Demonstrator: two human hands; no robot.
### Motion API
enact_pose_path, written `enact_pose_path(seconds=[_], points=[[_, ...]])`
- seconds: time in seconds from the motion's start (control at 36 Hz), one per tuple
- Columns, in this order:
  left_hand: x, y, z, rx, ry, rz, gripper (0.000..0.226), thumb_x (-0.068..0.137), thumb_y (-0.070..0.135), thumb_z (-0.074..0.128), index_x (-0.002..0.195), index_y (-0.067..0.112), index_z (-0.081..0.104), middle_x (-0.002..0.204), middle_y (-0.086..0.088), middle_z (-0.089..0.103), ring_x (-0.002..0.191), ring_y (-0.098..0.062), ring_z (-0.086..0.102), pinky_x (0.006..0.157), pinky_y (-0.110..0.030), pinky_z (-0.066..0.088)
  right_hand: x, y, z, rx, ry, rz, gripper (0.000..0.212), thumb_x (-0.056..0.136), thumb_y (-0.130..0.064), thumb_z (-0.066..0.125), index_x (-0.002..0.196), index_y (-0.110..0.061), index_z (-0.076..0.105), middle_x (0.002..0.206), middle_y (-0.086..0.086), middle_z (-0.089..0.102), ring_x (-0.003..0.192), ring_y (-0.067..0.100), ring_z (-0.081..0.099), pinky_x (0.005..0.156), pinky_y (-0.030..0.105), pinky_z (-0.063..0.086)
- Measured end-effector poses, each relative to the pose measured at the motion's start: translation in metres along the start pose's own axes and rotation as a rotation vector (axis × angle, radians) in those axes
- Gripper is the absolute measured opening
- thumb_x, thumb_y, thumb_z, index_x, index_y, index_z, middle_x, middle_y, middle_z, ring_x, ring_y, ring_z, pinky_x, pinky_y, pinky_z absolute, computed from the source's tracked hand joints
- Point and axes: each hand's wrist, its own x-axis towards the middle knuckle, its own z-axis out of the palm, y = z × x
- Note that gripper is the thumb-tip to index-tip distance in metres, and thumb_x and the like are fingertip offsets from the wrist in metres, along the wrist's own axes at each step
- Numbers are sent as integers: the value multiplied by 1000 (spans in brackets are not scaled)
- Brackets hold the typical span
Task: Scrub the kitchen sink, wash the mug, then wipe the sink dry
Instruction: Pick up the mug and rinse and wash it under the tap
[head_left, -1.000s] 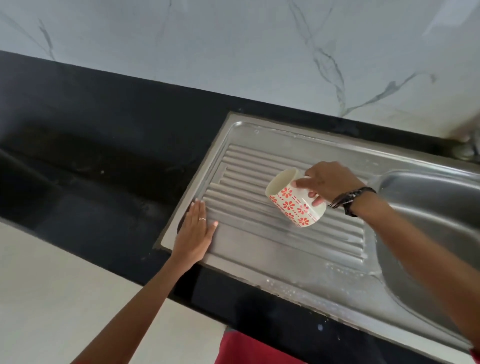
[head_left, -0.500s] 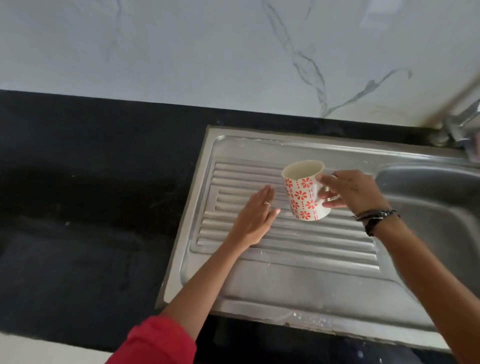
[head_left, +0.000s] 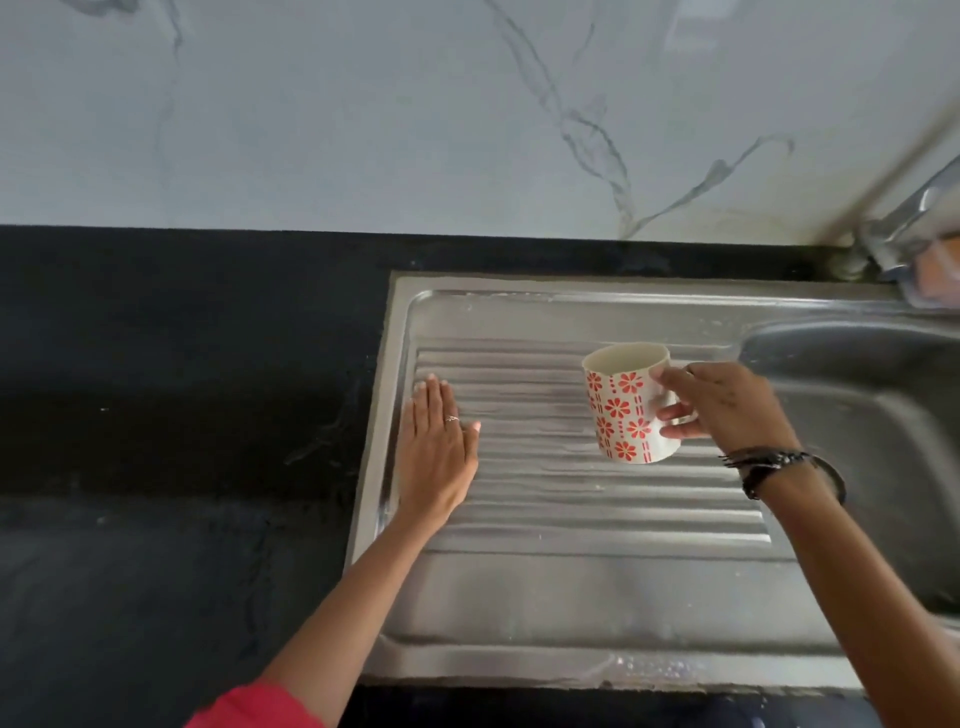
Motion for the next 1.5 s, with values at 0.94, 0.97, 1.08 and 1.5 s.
enact_pose_path(seconds=[0.94,0.97,1.08,1.5], points=[[166,-4,-4,-170,-71,315,69,90,55,3,140,13,-23,147,-5,-29,139,-16,-22,118,-30,-6,100,-79,57,-481,-47,-106,35,98,-28,43,92,-2,65,62,-4,62,48,0,56,52,12,43],[166,-4,-4,-148,-103,394,69,88,56,0,139,14,-23,147,-3,-29,140,-15,-20,118,-29,-4,101,-78,53,-480,-35,-96,34,98,-28,43,92,-2,65,62,-4,62,47,0,55,53,13,44],[156,-6,0,-263,37,323,74,90,56,-10,146,7,-11,153,-8,-20,145,-18,-11,119,-30,-5,110,-75,41,-516,-16,-89,39,96,-30,46,91,3,66,78,14,71,66,21,68,67,30,54],[179,61,11,-168,-76,375,75,81,58,-15,141,12,-21,148,-5,-29,140,-17,-22,116,-31,-10,142,-74,17,-699,-31,-57,31,94,-32,50,70,-14,55,80,7,66,69,17,65,62,21,50]])
